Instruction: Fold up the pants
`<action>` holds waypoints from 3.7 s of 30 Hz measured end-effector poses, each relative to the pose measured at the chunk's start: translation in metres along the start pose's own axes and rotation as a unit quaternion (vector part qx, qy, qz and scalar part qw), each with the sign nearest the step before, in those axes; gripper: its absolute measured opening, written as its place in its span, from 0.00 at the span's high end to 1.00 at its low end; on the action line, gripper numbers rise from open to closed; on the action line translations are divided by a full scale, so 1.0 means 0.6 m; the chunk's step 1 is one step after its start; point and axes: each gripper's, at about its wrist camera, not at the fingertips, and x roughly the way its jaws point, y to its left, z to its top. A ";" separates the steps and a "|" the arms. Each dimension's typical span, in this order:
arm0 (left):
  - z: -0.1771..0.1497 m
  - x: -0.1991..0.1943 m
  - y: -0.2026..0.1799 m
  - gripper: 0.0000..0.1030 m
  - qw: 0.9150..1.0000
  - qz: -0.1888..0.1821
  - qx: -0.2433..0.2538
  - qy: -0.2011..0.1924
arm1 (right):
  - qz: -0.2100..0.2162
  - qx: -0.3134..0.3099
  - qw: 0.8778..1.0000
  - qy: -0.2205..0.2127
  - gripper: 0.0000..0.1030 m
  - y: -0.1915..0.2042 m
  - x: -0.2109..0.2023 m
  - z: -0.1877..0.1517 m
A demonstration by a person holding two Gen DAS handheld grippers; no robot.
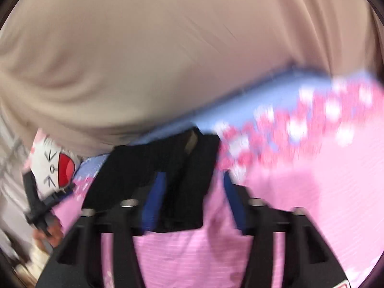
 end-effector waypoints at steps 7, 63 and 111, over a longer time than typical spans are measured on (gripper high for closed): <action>0.074 0.087 -0.137 0.06 0.999 0.027 0.036 -0.012 | 0.034 -0.063 0.997 0.035 0.79 0.095 0.163 0.069; -0.175 -0.103 -0.137 0.05 0.979 0.177 0.091 0.037 | -0.115 -0.056 0.991 0.023 0.89 0.132 -0.048 -0.192; -0.247 -0.177 -0.180 0.05 0.983 0.147 0.110 0.030 | -0.130 -0.081 0.988 0.015 0.60 0.201 -0.109 -0.254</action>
